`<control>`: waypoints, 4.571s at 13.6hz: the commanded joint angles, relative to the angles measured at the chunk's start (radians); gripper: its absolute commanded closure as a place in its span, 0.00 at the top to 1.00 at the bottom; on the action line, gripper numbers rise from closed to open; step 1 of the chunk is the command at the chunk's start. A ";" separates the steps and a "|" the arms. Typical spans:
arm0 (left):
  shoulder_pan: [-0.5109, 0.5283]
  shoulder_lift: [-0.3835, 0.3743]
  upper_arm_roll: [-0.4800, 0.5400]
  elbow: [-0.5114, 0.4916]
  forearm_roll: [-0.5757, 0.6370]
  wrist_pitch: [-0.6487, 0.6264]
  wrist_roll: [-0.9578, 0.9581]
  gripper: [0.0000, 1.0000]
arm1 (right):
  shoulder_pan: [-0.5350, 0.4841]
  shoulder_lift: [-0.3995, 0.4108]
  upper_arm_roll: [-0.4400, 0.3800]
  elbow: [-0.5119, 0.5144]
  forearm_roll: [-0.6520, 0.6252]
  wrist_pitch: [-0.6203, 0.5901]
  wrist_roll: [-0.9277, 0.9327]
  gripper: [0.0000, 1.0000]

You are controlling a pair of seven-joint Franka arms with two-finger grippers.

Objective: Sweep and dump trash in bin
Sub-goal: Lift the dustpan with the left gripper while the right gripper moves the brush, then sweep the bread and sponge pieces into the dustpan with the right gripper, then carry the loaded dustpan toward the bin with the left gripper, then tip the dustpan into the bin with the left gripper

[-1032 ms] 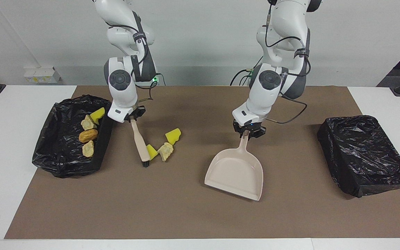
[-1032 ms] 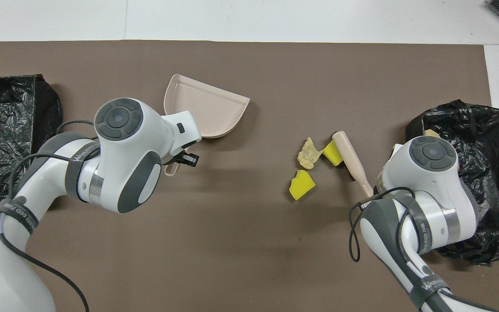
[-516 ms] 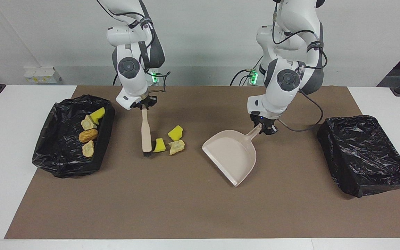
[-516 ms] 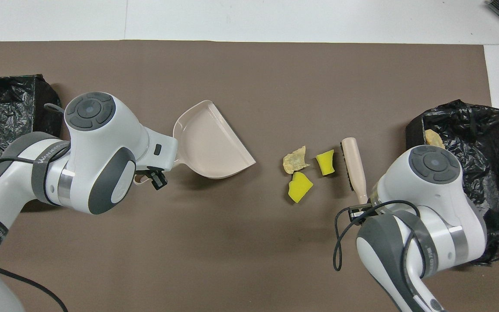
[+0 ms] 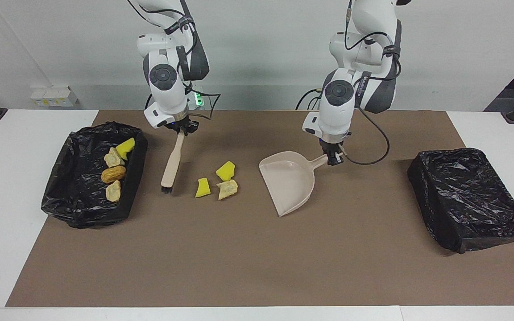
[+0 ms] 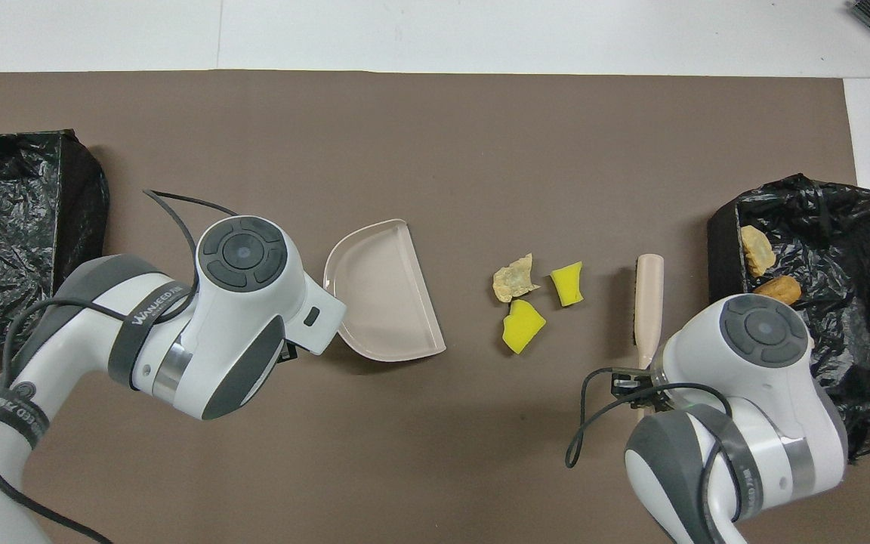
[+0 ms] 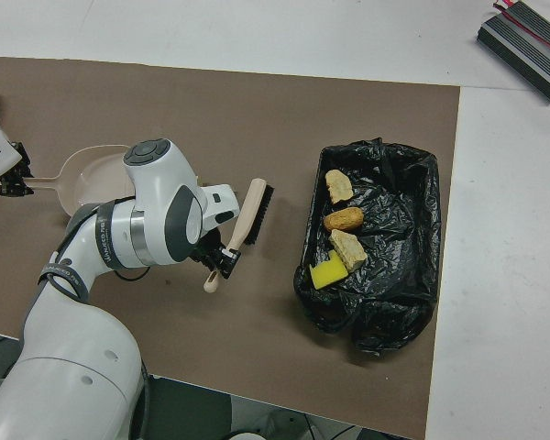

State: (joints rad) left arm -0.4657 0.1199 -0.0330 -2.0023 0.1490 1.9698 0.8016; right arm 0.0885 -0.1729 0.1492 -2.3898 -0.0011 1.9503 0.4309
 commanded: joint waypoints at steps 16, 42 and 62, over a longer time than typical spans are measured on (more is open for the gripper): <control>-0.048 -0.036 0.007 -0.151 0.037 0.167 0.059 0.00 | 0.477 0.228 0.007 0.136 0.475 0.289 0.155 0.00; 0.443 -0.203 0.031 0.091 -0.358 -0.120 0.731 0.00 | 0.468 0.134 0.006 0.307 0.342 -0.136 0.184 0.00; 0.915 0.256 0.038 0.631 0.000 -0.109 1.283 0.00 | 0.571 0.208 0.001 0.172 0.307 0.138 0.135 1.00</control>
State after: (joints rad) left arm 0.4263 0.2964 0.0134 -1.4748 0.1110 1.8404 2.0477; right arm 0.6647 0.0209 0.1548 -2.2579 0.3244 2.0769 0.6106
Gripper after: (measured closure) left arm 0.674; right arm 0.326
